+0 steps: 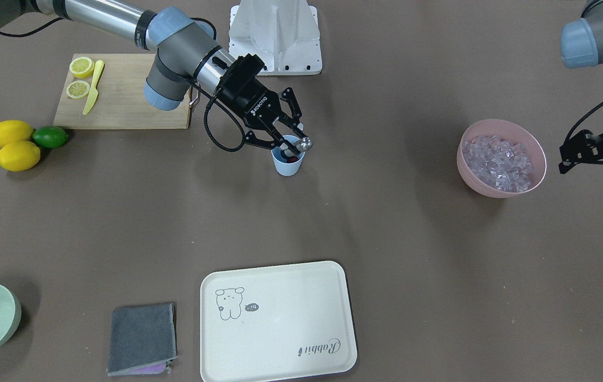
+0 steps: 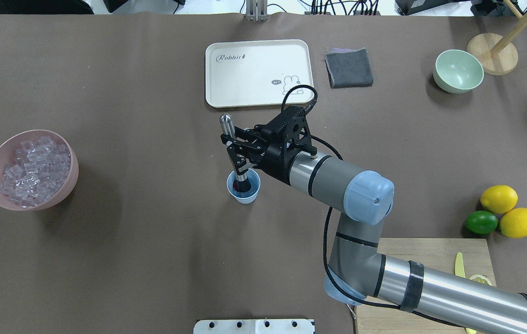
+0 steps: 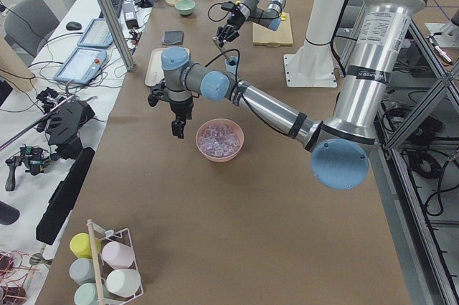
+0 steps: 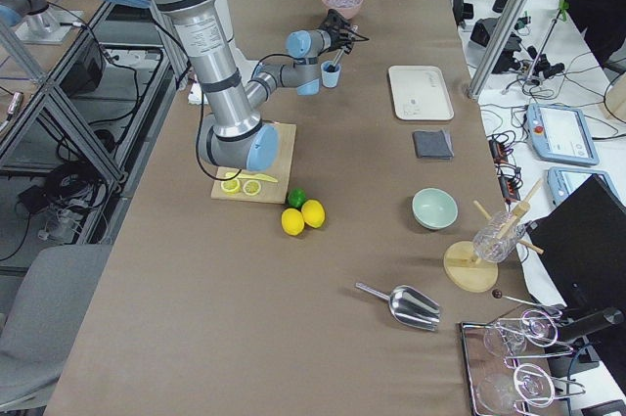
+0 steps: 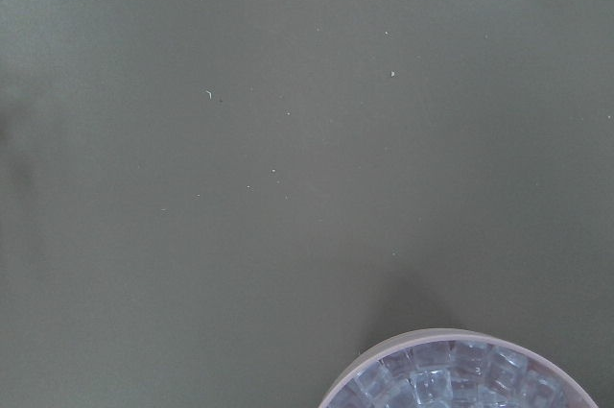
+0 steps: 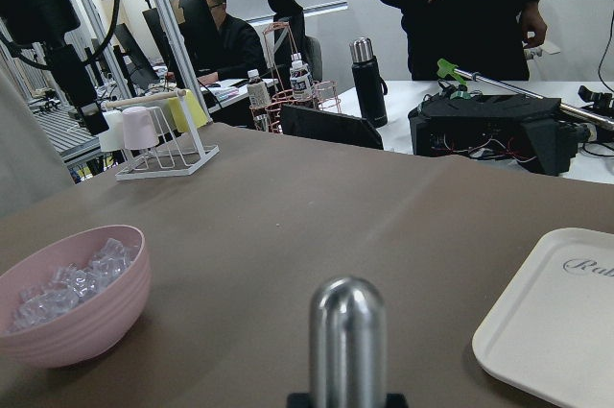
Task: Mash ice and strawberries in cup
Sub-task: 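Press the muddler down into the cup repeatedly with the right gripper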
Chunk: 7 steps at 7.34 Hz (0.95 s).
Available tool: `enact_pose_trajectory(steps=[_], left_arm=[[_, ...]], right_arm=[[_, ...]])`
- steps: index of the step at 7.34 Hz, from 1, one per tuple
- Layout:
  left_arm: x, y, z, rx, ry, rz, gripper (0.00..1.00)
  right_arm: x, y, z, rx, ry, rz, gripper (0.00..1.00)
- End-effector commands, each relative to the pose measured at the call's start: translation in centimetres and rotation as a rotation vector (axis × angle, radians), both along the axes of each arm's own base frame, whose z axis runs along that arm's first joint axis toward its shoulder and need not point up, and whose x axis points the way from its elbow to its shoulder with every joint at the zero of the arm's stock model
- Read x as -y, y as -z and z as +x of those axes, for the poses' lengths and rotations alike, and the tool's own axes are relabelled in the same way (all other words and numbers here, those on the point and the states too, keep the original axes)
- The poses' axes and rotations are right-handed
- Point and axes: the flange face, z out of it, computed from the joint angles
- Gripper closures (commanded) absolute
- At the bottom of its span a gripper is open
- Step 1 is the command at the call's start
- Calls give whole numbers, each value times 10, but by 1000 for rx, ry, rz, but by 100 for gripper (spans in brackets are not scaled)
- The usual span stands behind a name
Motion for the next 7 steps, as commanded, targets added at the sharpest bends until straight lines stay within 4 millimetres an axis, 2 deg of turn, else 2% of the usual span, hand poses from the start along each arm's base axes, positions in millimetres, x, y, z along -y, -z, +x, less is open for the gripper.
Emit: enact_pose_trajectory(steps=[1, 2, 3, 4, 6, 7], left_arm=[[0, 1, -1, -1, 2, 2, 3], [0, -1, 0, 0, 0, -1, 3], [0, -1, 0, -1, -1, -3, 3], [0, 0, 0, -2, -1, 0, 2], [-1, 1, 0, -2, -1, 1, 3], [0, 1, 0, -1, 0, 2, 3]], right_arm=[[0, 14, 10, 32, -5, 9, 100], [0, 34, 30, 71, -18, 26, 100], [2, 43, 41, 81, -26, 31, 100], [4, 44, 44, 83, -32, 31, 100], [3, 29, 34, 55, -24, 21, 100], [0, 14, 18, 26, -10, 10, 100]])
